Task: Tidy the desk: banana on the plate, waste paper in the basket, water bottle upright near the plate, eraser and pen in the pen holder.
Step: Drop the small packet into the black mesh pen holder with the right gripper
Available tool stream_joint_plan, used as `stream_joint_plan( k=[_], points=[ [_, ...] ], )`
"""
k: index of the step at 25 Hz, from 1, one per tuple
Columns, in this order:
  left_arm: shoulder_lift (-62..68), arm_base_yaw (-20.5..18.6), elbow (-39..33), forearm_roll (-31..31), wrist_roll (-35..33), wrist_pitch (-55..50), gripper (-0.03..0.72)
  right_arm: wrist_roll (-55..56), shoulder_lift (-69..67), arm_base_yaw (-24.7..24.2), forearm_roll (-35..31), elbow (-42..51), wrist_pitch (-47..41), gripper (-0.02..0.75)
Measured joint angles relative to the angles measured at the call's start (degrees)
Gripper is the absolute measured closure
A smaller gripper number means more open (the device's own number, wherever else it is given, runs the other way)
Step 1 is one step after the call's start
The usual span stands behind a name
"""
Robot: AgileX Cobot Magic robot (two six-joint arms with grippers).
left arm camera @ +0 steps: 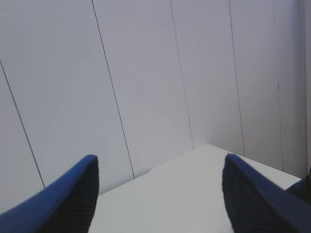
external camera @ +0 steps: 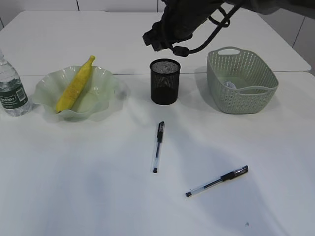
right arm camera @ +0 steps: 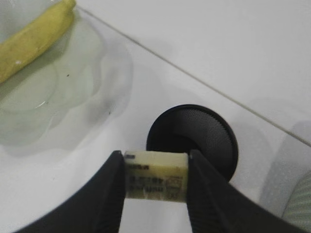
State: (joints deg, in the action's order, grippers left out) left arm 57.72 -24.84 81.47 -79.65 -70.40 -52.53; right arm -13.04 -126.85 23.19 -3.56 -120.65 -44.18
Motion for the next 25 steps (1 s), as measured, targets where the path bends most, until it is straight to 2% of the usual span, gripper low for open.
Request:
stream_joint_plan(
  k=[9,15,25],
  points=[
    [0.0,0.0,0.0,0.1,0.0,0.6,0.131,5.0,-1.3,-4.3,0.3,0.0,7.2,0.451],
    [0.0,0.0,0.0,0.1,0.0,0.9,0.131,5.2,-5.2,-4.4,-3.1,0.0,8.8,0.451],
    [0.0,0.0,0.0,0.1,0.0,1.1,0.131,5.3,-8.0,-4.7,-3.7,0.0,10.7,0.451]
  ],
)
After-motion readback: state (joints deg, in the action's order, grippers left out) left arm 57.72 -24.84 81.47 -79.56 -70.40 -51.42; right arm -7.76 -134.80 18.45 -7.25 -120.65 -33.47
